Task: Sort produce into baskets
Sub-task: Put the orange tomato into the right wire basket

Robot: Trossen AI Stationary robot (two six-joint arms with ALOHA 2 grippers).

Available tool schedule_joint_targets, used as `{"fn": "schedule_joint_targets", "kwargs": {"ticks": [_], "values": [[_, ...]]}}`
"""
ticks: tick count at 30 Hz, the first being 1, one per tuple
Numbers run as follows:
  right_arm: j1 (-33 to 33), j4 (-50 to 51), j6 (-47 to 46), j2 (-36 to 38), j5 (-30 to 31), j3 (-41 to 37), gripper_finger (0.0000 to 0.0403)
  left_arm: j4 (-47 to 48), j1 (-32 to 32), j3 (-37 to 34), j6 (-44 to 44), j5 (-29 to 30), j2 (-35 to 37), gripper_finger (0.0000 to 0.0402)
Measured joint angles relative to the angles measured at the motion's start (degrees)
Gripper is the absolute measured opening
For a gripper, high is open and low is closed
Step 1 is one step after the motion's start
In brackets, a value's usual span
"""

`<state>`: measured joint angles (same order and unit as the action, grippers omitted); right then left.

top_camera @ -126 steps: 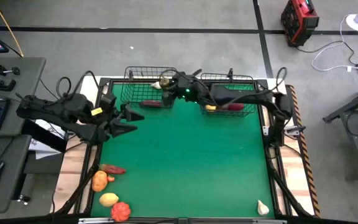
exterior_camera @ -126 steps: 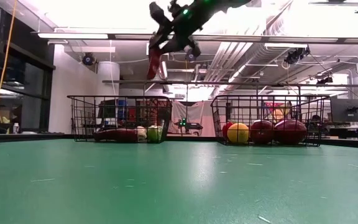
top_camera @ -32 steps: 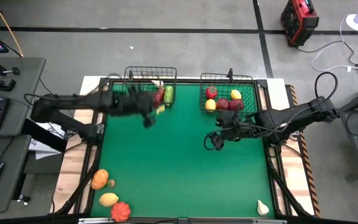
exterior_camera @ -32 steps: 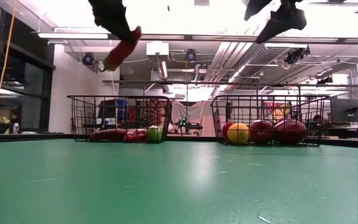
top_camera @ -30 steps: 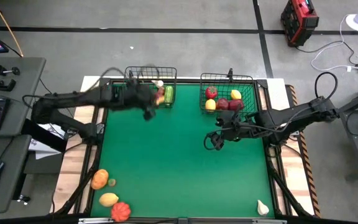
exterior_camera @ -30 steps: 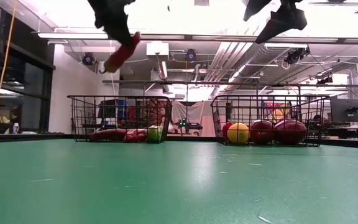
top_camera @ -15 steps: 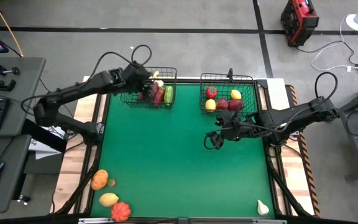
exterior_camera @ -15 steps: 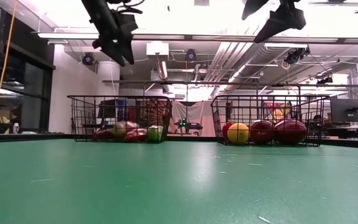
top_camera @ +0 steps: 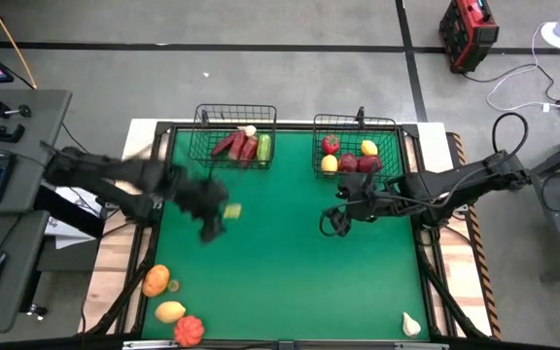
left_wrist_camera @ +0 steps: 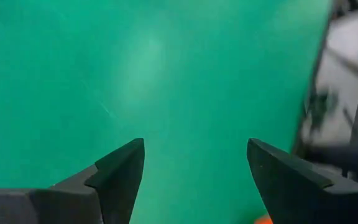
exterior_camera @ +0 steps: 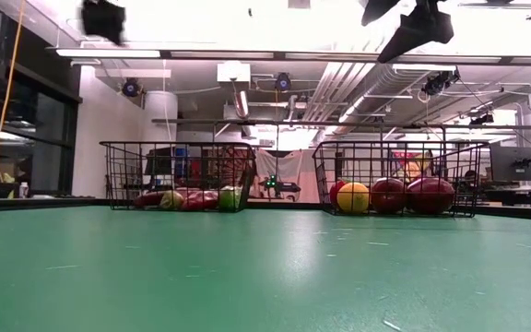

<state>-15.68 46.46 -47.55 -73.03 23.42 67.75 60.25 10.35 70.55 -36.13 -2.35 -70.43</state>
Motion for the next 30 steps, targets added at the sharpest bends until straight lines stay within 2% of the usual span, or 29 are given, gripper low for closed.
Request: {"fn": "schedule_joint_targets", "kwargs": {"ticks": [5, 10, 15, 20, 23, 30], "values": [[-0.2, 0.0, 0.0, 0.0, 0.1, 0.0, 0.0326, -0.2, 21.1, -4.7, -14.9, 4.2, -3.0, 0.0272], [-0.2, 0.0, 0.1, 0.0, 0.4, 0.0, 0.0326, 0.3, 34.4, -9.4, -22.9, 3.9, -9.3, 0.0272], [-0.1, 0.0, 0.9, 0.0, 0.5, 0.0, 0.0326, 2.1, 37.4, -10.2, -22.4, 1.8, -16.7, 0.0272], [-0.1, 0.0, 1.1, 0.0, 0.5, 0.0, 0.0326, 1.6, 37.9, -10.2, -13.2, -1.9, -21.8, 0.0272], [-0.1, 0.0, 1.0, 0.0, 0.5, 0.0, 0.0326, 2.0, 39.0, -10.2, -9.8, -2.1, -22.7, 0.0272], [-0.1, 0.0, 1.0, 0.0, 0.5, 0.0, 0.0326, 1.3, 44.6, -10.2, -9.1, -2.6, -22.8, 0.0272]]}}
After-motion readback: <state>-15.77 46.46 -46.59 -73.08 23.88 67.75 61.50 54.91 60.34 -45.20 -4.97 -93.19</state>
